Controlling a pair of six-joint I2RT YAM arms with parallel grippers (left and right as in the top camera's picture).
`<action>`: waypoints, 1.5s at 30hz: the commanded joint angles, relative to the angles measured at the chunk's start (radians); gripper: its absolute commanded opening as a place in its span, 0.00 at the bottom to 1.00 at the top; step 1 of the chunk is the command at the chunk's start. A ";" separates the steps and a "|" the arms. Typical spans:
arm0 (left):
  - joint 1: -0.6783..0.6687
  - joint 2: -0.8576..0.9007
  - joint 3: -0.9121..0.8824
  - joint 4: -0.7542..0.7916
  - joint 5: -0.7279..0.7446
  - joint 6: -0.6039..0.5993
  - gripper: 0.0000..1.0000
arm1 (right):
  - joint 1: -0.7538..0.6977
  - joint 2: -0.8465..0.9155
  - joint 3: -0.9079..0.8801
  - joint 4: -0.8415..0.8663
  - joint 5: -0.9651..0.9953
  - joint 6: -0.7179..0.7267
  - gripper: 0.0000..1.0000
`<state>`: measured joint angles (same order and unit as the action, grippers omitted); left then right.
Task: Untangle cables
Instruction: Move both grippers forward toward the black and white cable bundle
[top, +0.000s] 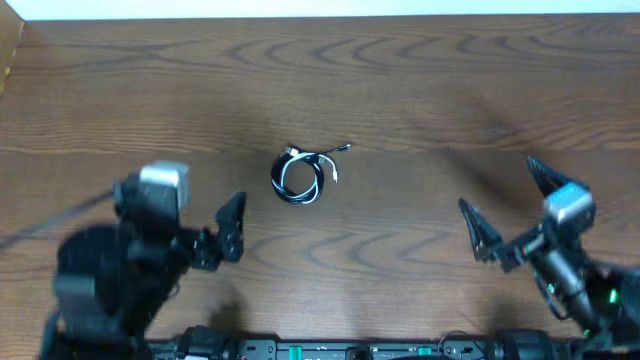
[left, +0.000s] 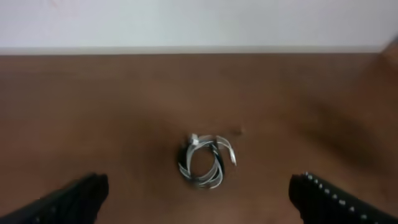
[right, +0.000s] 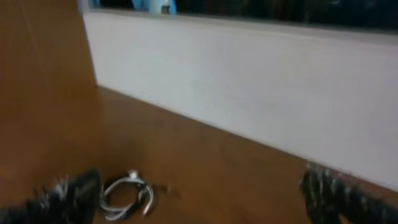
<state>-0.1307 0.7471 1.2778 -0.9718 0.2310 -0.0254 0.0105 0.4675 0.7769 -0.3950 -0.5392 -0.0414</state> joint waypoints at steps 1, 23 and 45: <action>0.006 0.166 0.144 -0.099 0.058 0.006 0.98 | 0.004 0.145 0.132 -0.081 -0.037 -0.028 0.99; 0.006 0.883 0.222 -0.106 0.172 -0.142 0.08 | 0.004 0.668 0.341 -0.158 -0.351 0.228 0.01; 0.006 1.177 0.211 0.006 -0.037 -0.141 0.12 | 0.248 1.079 0.333 0.011 -0.106 0.371 0.14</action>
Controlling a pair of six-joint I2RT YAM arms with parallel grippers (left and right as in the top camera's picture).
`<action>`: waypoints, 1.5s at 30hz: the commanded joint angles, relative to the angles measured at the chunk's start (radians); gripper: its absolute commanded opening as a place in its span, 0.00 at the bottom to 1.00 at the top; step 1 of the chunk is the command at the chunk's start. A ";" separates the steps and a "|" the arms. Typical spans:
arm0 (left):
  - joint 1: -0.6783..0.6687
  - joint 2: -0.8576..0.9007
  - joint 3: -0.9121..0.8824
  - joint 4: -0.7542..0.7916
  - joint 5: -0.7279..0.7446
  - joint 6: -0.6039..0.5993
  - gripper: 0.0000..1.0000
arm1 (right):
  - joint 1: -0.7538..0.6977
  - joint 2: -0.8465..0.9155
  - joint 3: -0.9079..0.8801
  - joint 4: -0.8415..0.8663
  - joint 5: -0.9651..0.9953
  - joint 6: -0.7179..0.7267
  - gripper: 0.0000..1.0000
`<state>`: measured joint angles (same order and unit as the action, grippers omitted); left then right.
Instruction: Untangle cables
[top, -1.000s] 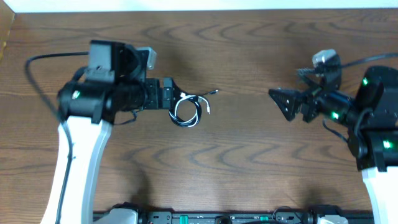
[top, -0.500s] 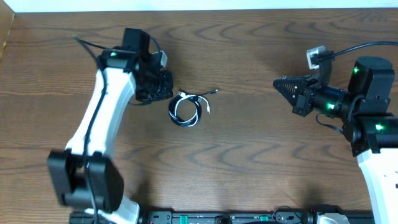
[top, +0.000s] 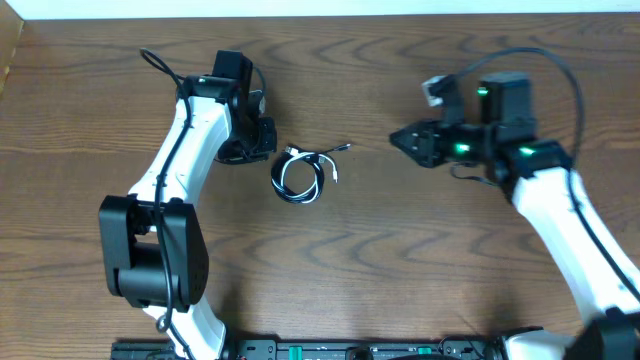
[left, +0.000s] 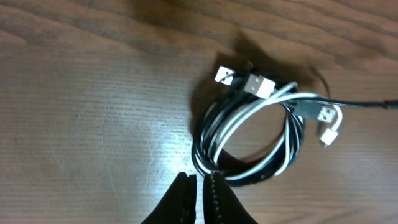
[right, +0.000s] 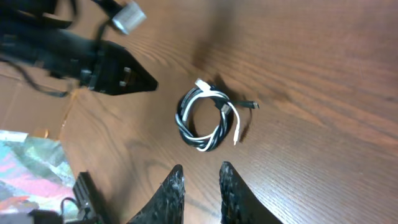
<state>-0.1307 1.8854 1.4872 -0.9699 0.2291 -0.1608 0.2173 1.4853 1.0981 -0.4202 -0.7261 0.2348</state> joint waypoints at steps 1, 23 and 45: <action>0.006 0.050 0.002 0.008 -0.035 -0.006 0.12 | 0.056 0.090 0.012 0.063 0.102 0.121 0.14; 0.005 0.141 0.000 0.034 0.050 -0.025 0.38 | 0.196 0.295 0.012 0.268 0.245 0.292 0.22; -0.003 0.146 -0.079 0.152 0.048 -0.089 0.32 | 0.236 0.295 0.012 0.238 0.353 0.280 0.30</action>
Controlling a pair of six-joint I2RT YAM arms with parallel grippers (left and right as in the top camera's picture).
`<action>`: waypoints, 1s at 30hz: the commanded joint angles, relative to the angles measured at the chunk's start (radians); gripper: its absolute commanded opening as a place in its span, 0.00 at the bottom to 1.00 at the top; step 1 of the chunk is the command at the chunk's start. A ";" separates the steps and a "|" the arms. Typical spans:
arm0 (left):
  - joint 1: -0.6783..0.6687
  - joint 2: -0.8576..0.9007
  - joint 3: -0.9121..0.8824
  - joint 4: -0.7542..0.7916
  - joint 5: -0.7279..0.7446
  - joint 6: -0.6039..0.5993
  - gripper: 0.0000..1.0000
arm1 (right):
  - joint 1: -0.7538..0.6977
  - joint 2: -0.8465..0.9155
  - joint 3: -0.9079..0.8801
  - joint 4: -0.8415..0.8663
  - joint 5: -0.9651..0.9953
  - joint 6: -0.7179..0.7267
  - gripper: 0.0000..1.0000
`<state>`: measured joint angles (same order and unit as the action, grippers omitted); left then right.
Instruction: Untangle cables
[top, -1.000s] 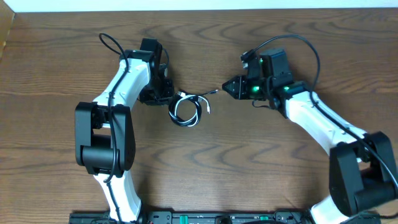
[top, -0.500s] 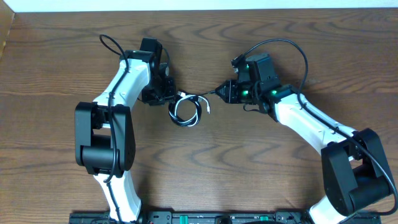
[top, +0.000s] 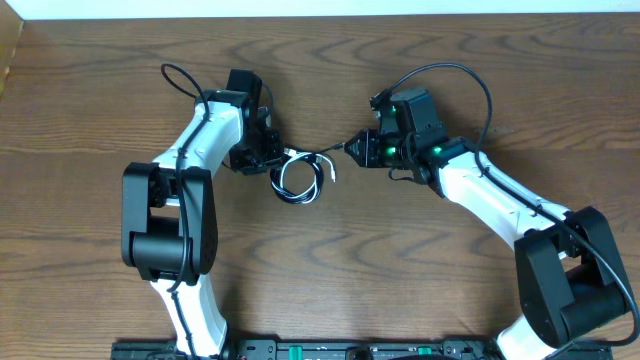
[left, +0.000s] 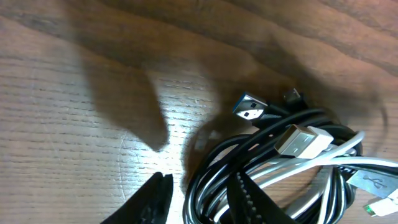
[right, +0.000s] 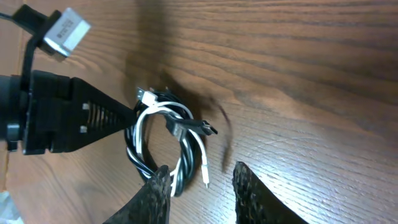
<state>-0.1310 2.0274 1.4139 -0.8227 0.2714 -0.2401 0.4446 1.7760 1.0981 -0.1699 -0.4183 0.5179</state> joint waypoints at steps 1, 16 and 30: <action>-0.006 0.004 -0.006 0.011 0.005 -0.009 0.31 | 0.009 0.005 0.012 -0.018 0.060 -0.003 0.31; -0.060 0.004 -0.006 0.037 0.005 -0.009 0.10 | 0.009 0.005 0.012 -0.103 0.132 0.000 0.48; -0.060 0.004 -0.006 0.036 -0.016 -0.008 0.28 | 0.072 0.005 0.012 -0.079 0.151 0.073 0.53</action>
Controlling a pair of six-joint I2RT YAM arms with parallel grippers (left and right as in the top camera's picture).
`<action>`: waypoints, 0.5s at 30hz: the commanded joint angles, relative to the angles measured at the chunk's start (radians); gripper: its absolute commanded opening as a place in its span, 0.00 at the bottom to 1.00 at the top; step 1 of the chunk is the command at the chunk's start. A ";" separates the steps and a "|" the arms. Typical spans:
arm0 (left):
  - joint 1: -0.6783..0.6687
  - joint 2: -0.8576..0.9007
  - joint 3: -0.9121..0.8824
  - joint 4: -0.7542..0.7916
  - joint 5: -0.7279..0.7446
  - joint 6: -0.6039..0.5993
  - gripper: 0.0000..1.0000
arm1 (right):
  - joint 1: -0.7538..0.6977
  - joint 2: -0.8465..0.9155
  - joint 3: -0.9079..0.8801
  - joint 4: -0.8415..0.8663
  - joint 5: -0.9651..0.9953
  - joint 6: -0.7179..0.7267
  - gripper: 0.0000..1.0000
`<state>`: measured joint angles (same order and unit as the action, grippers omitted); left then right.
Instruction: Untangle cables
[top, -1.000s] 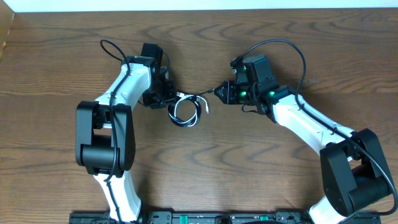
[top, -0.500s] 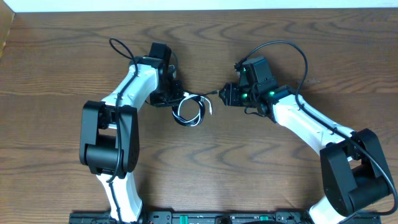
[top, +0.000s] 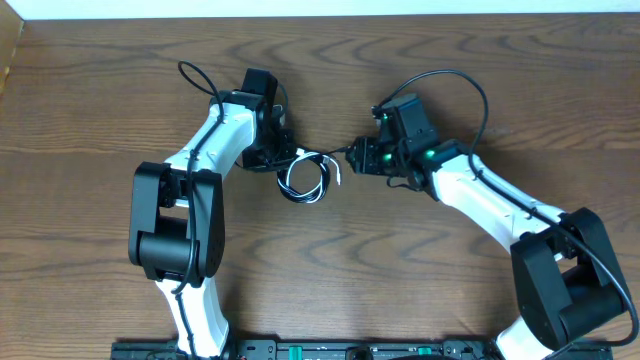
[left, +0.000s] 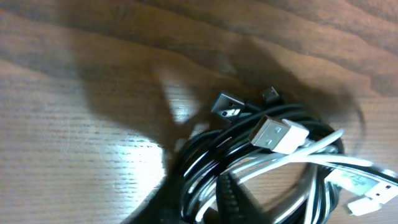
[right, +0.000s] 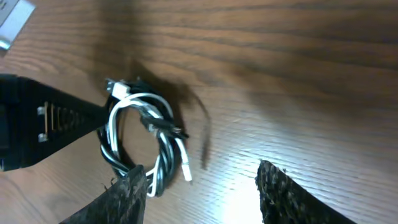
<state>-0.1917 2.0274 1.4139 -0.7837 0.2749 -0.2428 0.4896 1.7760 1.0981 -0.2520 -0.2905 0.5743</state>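
Observation:
A small coil of black and white cables (top: 303, 180) lies mid-table, with USB plugs sticking out at its top. My left gripper (top: 287, 160) is at the coil's upper left. In the left wrist view its fingers (left: 231, 198) pinch several black and white strands of the coil (left: 292, 158), so the left gripper (left: 202, 202) is shut on them. My right gripper (top: 352, 158) is at the coil's right, near a thin black plug. In the right wrist view the right gripper (right: 205, 196) stands wide open with nothing between its fingers, and the coil (right: 140, 134) lies just ahead of its left finger.
The brown wooden table (top: 450, 290) runs to a white wall strip (top: 320, 8) at the far edge. Each arm's own black lead loops above it, the right one here (top: 470, 85). A white plug (left: 273, 135) and a black plug (left: 225, 104) jut from the coil.
The left gripper's fingers have come together on the coil's left strands. The right gripper stands wider open than before. The coil sits slightly further right.
Both arms first hung low near the front edge with open grippers, the coil untouched mid-table. Then they stood either side of the coil with jaws nearly together. Then the left fingers straddled the coil's strands. Now the left grips them and the right is wide open.

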 joint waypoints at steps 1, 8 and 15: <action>0.000 0.004 -0.006 -0.003 -0.029 -0.006 0.29 | 0.036 0.005 0.012 0.003 0.041 0.016 0.53; 0.000 0.004 -0.006 -0.014 -0.060 -0.006 0.29 | 0.096 0.005 0.012 0.026 0.142 0.016 0.53; 0.000 0.006 -0.019 -0.008 -0.060 -0.006 0.28 | 0.119 0.005 0.012 0.031 0.196 0.016 0.51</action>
<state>-0.1917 2.0274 1.4139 -0.7918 0.2333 -0.2512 0.5995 1.7760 1.0981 -0.2218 -0.1528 0.5785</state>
